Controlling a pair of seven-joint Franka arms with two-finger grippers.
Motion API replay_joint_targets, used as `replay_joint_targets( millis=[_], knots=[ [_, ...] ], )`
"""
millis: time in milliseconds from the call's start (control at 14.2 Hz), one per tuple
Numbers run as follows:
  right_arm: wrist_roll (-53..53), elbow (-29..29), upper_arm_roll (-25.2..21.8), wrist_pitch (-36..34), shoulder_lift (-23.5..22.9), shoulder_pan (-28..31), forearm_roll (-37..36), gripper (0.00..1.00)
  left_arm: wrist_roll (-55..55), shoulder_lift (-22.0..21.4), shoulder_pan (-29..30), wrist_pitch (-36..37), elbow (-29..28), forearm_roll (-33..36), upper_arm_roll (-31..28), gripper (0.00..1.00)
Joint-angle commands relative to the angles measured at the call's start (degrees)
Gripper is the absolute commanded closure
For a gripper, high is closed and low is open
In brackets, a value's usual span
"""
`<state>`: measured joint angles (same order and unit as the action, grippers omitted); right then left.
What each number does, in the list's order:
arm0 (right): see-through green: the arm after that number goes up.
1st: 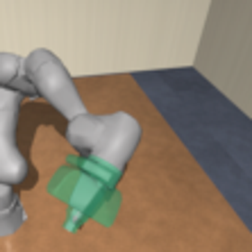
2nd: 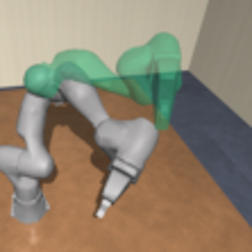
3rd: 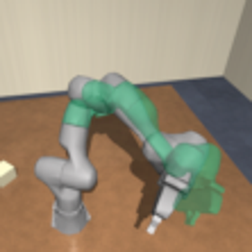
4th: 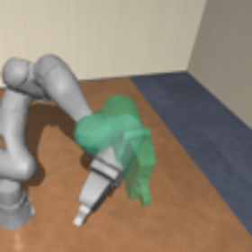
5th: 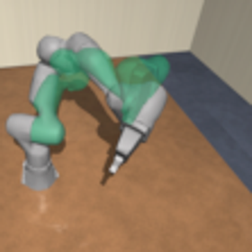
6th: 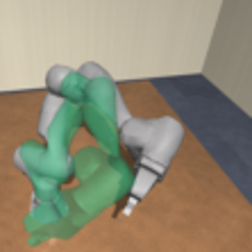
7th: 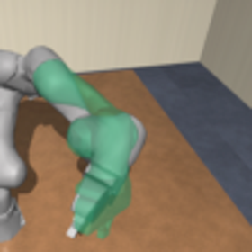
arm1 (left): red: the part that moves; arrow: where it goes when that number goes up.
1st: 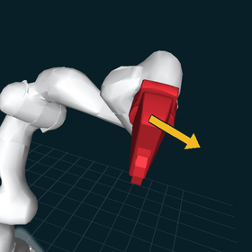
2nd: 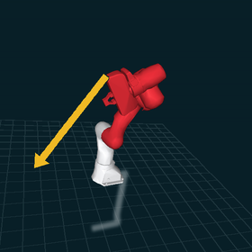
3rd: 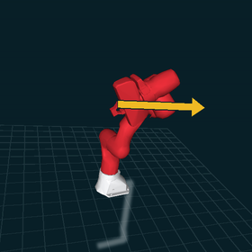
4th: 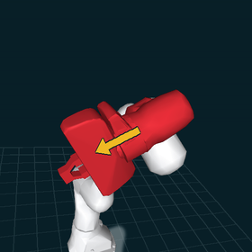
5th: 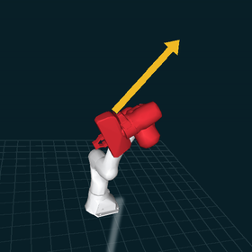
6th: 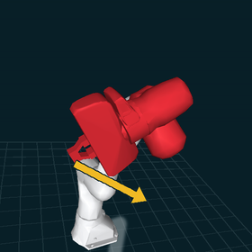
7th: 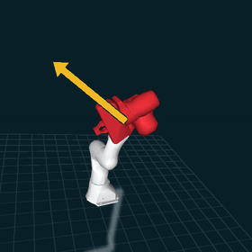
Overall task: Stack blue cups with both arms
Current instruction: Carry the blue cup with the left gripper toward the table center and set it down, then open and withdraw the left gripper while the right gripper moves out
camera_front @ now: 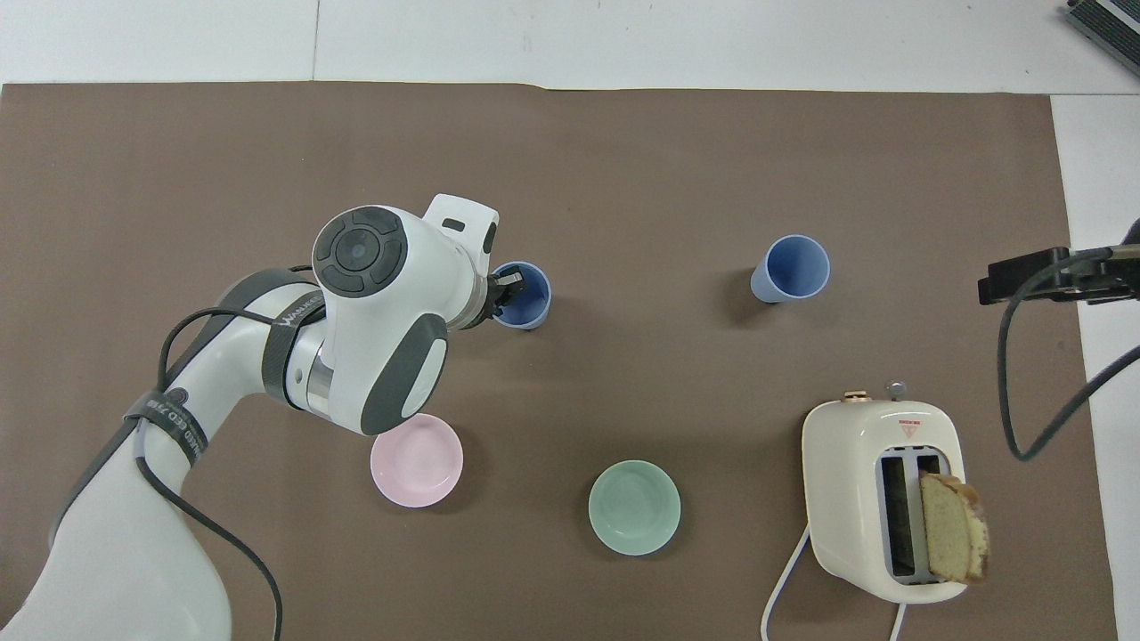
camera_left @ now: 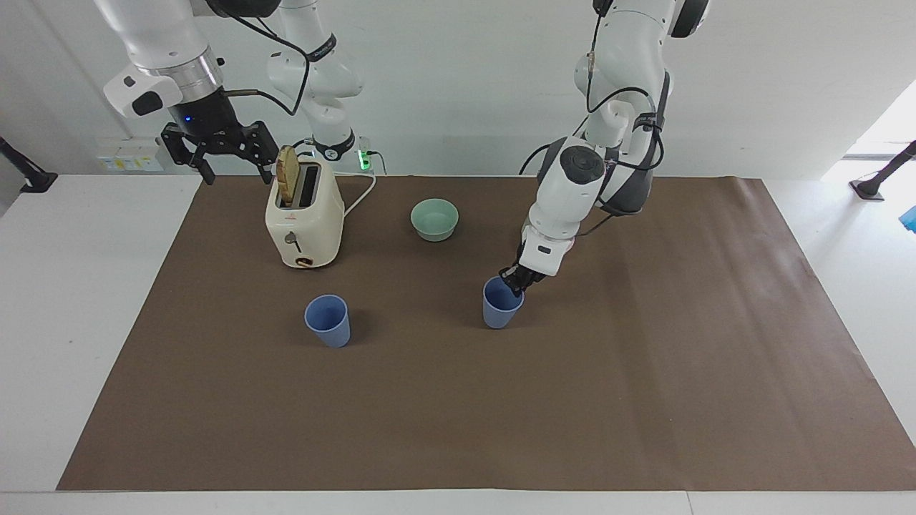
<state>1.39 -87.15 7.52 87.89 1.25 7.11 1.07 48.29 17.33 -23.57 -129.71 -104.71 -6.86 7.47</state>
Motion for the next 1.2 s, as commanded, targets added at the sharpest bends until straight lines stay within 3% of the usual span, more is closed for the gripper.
replay_joint_targets(
  millis=[0, 70, 141, 211, 633, 915, 1126],
  knots=[
    [-1.21, -1.27, 0.13, 0.44, 0.94, 0.54, 1.04, 0.00, 0.22, 0.25, -0.96, -2.04, -1.11, 0.09, -0.79, 0.94],
    [-1.21, -1.35, 0.13, 0.44, 0.94, 0.54, 1.04, 0.00, 0.13, 0.25, -0.87, -1.95, -1.02, 0.18, -0.79, 0.71],
    [-1.21, -1.35, 0.13, 0.44, 0.94, 0.54, 1.04, 0.00, 0.13, 0.25, -0.87, -1.60, -0.84, 0.36, -0.79, 0.19],
    [-1.21, -1.35, 0.13, 0.44, 0.94, 0.54, 1.04, 0.00, 0.13, 0.25, -0.87, -1.08, -0.58, 0.79, -0.88, 0.00],
    [-1.21, -1.44, 0.13, 0.44, 1.03, 0.45, 1.04, 0.00, -6.44, -0.72, 1.67, 7.53, 4.08, 6.23, -1.23, 0.00],
    [-1.21, -1.53, 0.13, 0.44, 1.12, 0.54, 1.04, 0.00, -16.53, -5.02, 7.90, 12.80, 3.38, 6.33, -1.32, 0.00],
    [-1.03, -1.79, 0.13, 1.05, 1.12, 0.45, 1.30, 0.00, -30.66, -9.76, 14.58, 19.20, 3.11, 6.33, -1.23, 0.00]
  ],
)
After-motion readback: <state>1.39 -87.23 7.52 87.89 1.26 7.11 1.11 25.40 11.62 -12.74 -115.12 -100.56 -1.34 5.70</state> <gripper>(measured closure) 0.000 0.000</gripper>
